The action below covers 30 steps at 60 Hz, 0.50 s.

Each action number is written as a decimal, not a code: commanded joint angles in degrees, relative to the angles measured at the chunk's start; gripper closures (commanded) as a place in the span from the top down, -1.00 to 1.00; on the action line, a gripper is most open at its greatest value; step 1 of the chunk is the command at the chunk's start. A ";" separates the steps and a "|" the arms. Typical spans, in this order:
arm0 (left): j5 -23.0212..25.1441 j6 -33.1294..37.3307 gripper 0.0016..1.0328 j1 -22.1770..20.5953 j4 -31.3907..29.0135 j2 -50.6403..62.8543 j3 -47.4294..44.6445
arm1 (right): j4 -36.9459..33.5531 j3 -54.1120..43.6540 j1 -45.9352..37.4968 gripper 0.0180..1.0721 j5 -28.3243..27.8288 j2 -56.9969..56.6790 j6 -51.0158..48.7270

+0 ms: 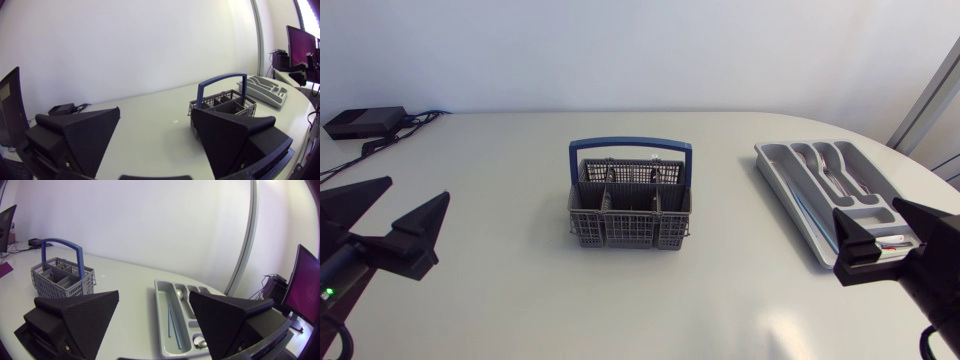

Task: Sort the cutlery from the basket into the organizer compartments.

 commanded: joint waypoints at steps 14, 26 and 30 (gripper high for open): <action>-2.78 -5.82 0.92 1.46 4.74 -7.52 -10.01 | 6.07 -10.30 -1.54 0.92 -1.23 -8.64 8.90; -4.56 -8.77 0.92 2.22 7.70 -12.56 -16.29 | 7.31 -12.36 -1.80 0.92 -1.52 -10.52 10.46; -5.10 -9.67 0.92 2.46 8.60 -14.10 -18.21 | 7.31 -12.36 -1.80 0.92 -1.52 -10.52 10.46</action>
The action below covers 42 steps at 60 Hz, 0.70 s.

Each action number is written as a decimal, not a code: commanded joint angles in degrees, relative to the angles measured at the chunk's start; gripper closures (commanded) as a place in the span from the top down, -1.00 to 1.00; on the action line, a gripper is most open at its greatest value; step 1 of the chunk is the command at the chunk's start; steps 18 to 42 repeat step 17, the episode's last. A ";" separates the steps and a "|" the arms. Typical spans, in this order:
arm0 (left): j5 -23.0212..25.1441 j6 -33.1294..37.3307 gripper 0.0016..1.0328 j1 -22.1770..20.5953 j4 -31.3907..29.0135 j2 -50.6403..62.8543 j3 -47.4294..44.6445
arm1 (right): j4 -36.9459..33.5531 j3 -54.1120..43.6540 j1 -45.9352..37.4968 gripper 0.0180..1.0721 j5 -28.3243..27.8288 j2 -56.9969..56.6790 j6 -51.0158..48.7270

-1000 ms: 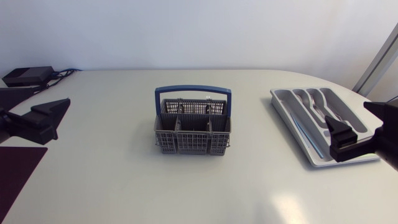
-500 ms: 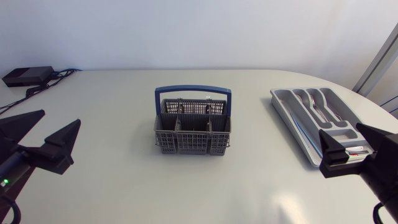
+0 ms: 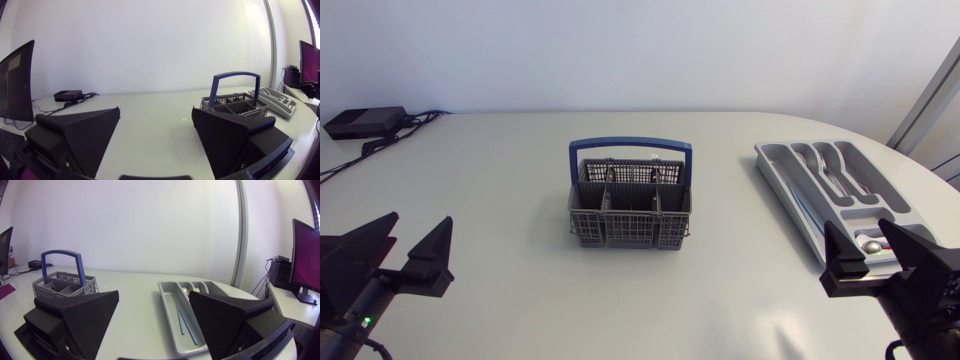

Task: Sort the cutlery from the basket into the organizer compartments.

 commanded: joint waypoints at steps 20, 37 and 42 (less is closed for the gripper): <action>-0.95 -2.90 0.92 0.71 1.85 -2.57 -3.84 | 1.02 -1.17 -0.25 0.92 -0.05 -0.30 1.65; -0.95 -2.90 0.92 0.71 1.85 -2.57 -3.84 | 1.02 -1.17 -0.25 0.92 -0.05 -0.30 1.65; -0.95 -2.90 0.92 0.71 1.85 -2.57 -3.84 | 1.02 -1.17 -0.25 0.92 -0.05 -0.30 1.65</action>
